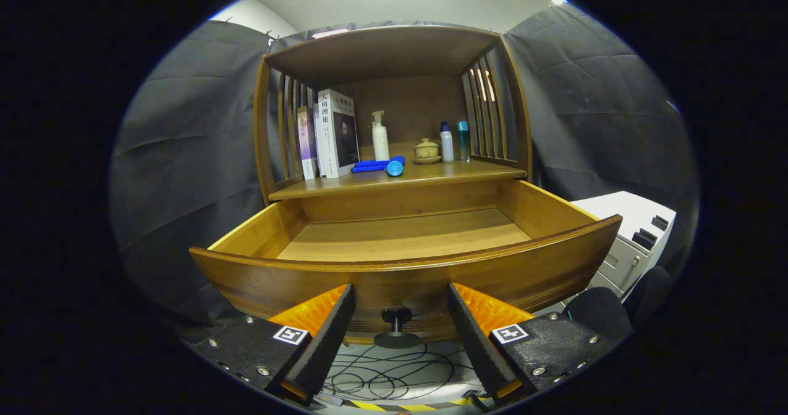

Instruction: Pull open the drawer, take out the items inside it, and place them on the countertop above the cabinet.

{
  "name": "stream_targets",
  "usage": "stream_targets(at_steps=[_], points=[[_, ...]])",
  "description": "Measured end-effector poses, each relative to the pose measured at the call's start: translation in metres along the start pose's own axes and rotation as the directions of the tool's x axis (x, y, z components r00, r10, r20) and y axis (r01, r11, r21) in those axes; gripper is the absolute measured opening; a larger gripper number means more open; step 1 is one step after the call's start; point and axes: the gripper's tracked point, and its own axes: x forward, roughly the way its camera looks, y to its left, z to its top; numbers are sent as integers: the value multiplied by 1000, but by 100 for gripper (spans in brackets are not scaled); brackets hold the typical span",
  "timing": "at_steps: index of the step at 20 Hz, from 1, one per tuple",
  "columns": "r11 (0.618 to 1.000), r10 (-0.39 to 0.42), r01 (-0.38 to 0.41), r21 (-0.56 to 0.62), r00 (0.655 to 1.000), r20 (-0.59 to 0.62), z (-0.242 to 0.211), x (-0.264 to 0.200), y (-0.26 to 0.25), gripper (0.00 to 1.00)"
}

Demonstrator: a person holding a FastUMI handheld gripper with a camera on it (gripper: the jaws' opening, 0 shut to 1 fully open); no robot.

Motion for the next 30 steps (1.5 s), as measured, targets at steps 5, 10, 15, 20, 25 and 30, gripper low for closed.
stream_targets(at_steps=[5, 10, 15, 20, 25, 30], points=[[999, -11, 12, -53, 1000, 14, -3, 0, 2, 95], [999, -2, 3, -54, 1000, 15, 0, 7, 0, 95], [997, 14, -13, -82, 1000, 10, 2, 15, 2, 95], [997, 15, -14, -76, 1000, 9, 6, 25, 4, 95], [997, 16, -15, -77, 1000, 17, 13, 47, 5, 95], [997, 18, -15, -75, 999, 35, 27, 75, 5, 95]])
